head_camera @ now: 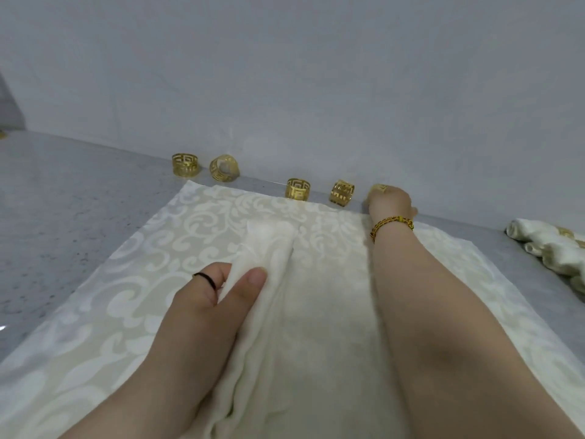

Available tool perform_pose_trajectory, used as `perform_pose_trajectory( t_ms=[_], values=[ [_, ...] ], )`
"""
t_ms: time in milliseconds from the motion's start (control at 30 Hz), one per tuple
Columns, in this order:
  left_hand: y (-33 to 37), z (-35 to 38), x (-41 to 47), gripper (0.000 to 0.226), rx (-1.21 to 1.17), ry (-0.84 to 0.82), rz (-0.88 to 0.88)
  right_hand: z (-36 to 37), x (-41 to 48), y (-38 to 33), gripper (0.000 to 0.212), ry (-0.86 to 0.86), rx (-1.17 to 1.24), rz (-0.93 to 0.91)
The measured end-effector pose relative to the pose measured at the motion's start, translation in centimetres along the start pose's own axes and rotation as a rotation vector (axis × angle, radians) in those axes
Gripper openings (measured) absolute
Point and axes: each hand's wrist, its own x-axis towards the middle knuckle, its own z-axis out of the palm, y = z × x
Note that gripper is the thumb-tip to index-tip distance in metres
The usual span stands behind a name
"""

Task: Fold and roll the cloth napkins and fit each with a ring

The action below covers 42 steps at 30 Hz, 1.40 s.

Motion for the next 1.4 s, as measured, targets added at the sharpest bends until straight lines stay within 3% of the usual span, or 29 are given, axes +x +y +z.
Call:
perform_pose_trajectory(
  t_ms=[133, 267, 367, 500, 600, 667, 800, 900, 967, 1033, 1133, 1233, 1400],
  values=[
    [0.4, 0.1, -0.4, 0.014, -0.03, 0.01, -0.037, -4.7, -4.4, -0.2, 0.029, -0.041, -0.045, -0.198],
    [1.0, 0.4, -1.0, 0.015, 0.027, 0.014, -0.008, -10.6, -11.3, 0.7, 0.036, -0.321, 0.035, -0.375],
    [1.5, 0.5, -1.8, 0.023, 0.119, -0.018, 0.035, -14.8, -17.2, 2.0, 0.016, -0.511, -0.321, -0.581],
    [2.6, 0.4, -2.9, 0.033, 0.218, -0.09, 0.087, -17.9, -23.0, 3.9, 0.012, -0.521, -0.548, -0.741],
    [3.5, 0.3, -4.6, 0.01, 0.262, -0.148, 0.165, -19.1, -25.9, 5.5, 0.008, -0.579, -0.499, -0.705],
    [4.2, 0.3, -5.6, 0.01, 0.341, -0.19, 0.234, -19.5, -27.0, 6.3, 0.01, -0.577, -0.362, -0.64],
    [5.8, 0.4, -7.3, 0.012, 0.443, -0.296, 0.316, -19.5, -27.1, 7.2, 0.031, -0.453, -0.043, -0.483],
    [6.0, 0.8, -7.9, 0.005, 0.536, -0.322, 0.346, -18.7, -27.2, 7.9, 0.06, -0.491, -0.057, -0.404],
    [5.4, 1.3, -8.2, 0.017, 0.601, -0.319, 0.354, -18.0, -27.6, 8.2, 0.066, -0.5, -0.076, -0.396],
    [4.6, 1.6, -8.5, 0.025, 0.66, -0.329, 0.342, -17.4, -27.7, 8.3, 0.063, -0.512, -0.039, -0.393],
    [4.3, 1.6, -8.4, 0.006, 0.678, -0.352, 0.36, -16.8, -27.3, 8.5, 0.052, -0.496, 0.017, -0.413],
    [4.3, 1.5, -8.6, 0.009, 0.634, -0.358, 0.402, -17.3, -26.8, 8.7, 0.039, -0.433, 0.184, -0.335],
    [4.1, 1.8, -9.5, 0.01, 0.532, -0.36, 0.453, -18.9, -25.7, 8.7, 0.031, -0.527, 0.937, -0.037]
  ],
)
